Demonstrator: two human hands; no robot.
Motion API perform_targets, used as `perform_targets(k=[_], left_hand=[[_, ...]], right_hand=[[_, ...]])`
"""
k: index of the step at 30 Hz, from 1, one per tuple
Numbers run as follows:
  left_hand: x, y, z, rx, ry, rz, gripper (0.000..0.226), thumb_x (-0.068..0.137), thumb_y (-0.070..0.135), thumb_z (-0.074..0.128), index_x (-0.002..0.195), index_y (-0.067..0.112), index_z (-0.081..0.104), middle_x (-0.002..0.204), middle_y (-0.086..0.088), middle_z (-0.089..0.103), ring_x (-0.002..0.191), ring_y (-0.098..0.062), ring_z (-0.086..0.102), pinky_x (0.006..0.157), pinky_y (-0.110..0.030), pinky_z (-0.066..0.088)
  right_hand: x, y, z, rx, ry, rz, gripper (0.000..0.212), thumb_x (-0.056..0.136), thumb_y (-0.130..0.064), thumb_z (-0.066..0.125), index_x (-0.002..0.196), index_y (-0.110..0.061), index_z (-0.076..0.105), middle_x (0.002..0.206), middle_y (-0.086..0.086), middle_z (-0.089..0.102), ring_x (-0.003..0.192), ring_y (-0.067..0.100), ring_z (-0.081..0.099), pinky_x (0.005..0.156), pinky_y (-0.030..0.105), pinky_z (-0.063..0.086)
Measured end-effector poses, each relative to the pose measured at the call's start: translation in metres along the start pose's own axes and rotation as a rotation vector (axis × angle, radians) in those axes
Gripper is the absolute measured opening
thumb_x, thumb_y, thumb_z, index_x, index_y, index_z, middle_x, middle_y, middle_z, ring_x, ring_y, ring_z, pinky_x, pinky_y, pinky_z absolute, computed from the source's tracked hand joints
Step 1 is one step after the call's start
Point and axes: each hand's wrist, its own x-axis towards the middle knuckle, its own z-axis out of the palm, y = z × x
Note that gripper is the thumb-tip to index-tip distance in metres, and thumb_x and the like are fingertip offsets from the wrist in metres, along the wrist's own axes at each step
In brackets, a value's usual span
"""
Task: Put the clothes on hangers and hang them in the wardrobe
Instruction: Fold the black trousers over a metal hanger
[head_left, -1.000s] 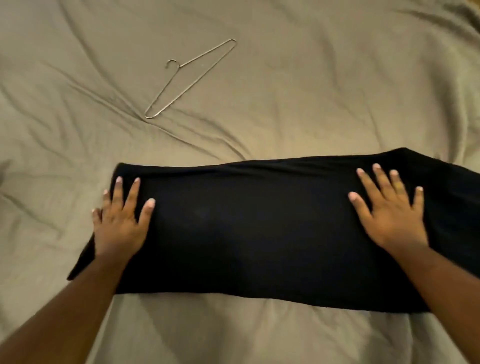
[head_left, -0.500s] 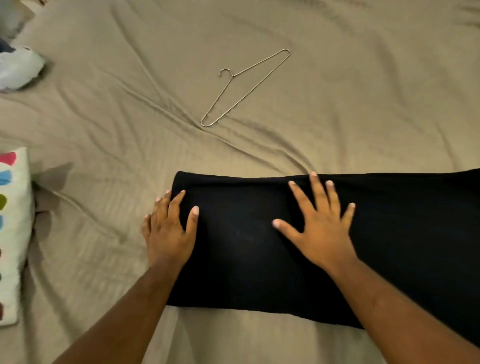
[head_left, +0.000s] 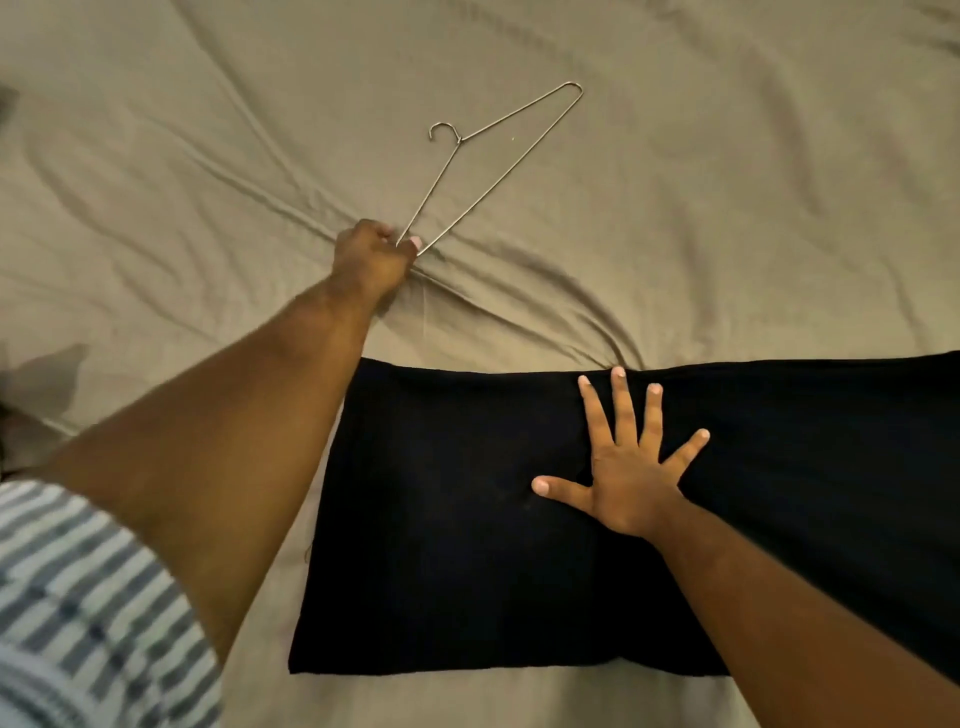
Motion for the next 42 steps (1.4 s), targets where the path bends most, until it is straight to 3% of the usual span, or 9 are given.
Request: perform_targets(k=[7,12,22,25,27,29,33,38,42], left_hand=[[0.006,0.008,0.008,0.227,0.04,0.013,0.025,0.089,0.02,0.061,0.11,0.009,0.068,0.109,-0.008,0.067,0.1,-0.024,0.065,0.08,-0.022,0.047],[-0.046,0.018,-0.023,-0.542,-0.131,-0.146,0.016,0.1,-0.001,0.043,0.091,0.011,0.048,0.076,-0.008,0.055,0.046,-0.007,0.043,0.039,-0.02,0.029],[-0.289,-0.049,-0.037,-0.408,-0.111,-0.086,0.026,0.093,0.021,0.069,0.091,0.004,0.05,0.066,-0.005,0.064,0.052,-0.019,0.06,0.055,-0.024,0.053],[-0.34,-0.073,-0.023,-0.416,-0.12,-0.165,0.027,0.087,0.022,0.076,0.085,0.002,0.057,0.068,-0.008,0.065,0.052,-0.021,0.064,0.06,-0.035,0.057],[-0.364,-0.089,-0.015,-0.494,-0.093,-0.199,0.031,0.085,0.015,0.079,0.072,0.004,0.053,0.067,-0.011,0.064,0.049,-0.023,0.06,0.057,-0.04,0.054],[-0.383,-0.102,-0.01,-0.54,-0.076,-0.189,0.042,0.084,0.015,0.081,0.063,0.007,0.046,0.072,-0.01,0.063,0.048,-0.022,0.057,0.052,-0.035,0.051],[-0.411,-0.12,-0.011,-0.345,-0.133,0.059,0.04,0.073,0.034,0.083,0.055,0.026,0.048,0.079,0.008,0.064,0.066,-0.009,0.063,0.059,-0.025,0.051],[-0.42,-0.122,-0.04,-0.111,-0.436,-0.027,0.045,0.061,0.062,0.082,0.088,0.037,0.056,0.096,0.021,0.064,0.087,-0.003,0.062,0.068,-0.02,0.052],[-0.393,-0.112,-0.067,-0.538,-0.213,-0.25,0.062,0.066,0.068,0.07,0.12,0.042,0.057,0.106,0.009,0.072,0.078,-0.006,0.064,0.069,-0.026,0.049]], right_hand=[[0.005,-0.002,0.002,-0.018,-0.032,0.016,0.126,0.059,-0.102,0.033,0.137,-0.045,-0.048,0.14,-0.01,-0.062,0.133,0.033,-0.054,0.101,0.082,-0.019],[0.005,-0.005,0.001,-0.029,-0.039,0.029,0.126,0.058,-0.102,0.032,0.137,-0.045,-0.048,0.139,-0.01,-0.063,0.132,0.033,-0.055,0.1,0.082,-0.02],[-0.006,-0.01,-0.005,-0.048,-0.034,0.057,0.128,0.051,-0.104,0.027,0.139,-0.047,-0.046,0.143,-0.011,-0.059,0.137,0.032,-0.05,0.103,0.083,-0.015],[-0.027,-0.015,-0.013,0.034,0.099,0.072,0.117,0.067,-0.095,0.045,0.153,-0.049,-0.02,0.161,-0.011,-0.036,0.15,0.03,-0.031,0.11,0.076,-0.007],[-0.048,-0.029,-0.009,0.174,0.376,0.061,0.084,0.086,-0.073,0.054,0.157,-0.04,0.024,0.167,0.001,0.009,0.153,0.031,0.006,0.118,0.062,0.014],[-0.08,-0.054,0.006,0.502,0.523,0.048,0.057,0.093,-0.061,0.055,0.14,-0.028,0.055,0.14,0.004,0.053,0.131,0.026,0.046,0.113,0.048,0.037],[-0.144,-0.109,0.046,1.419,0.006,0.086,0.032,0.101,-0.041,0.057,0.132,-0.034,0.056,0.102,0.001,0.075,0.086,0.02,0.072,0.073,0.039,0.062],[-0.158,-0.113,0.07,1.447,0.133,0.023,0.032,0.108,-0.02,0.045,0.127,-0.039,0.063,0.072,0.003,0.063,0.051,0.009,0.043,0.045,0.024,0.037],[-0.158,-0.124,0.076,1.428,-0.006,-0.068,0.033,0.108,-0.015,0.045,0.121,-0.033,0.069,0.065,0.0,0.051,0.048,0.007,0.035,0.042,0.021,0.03]])
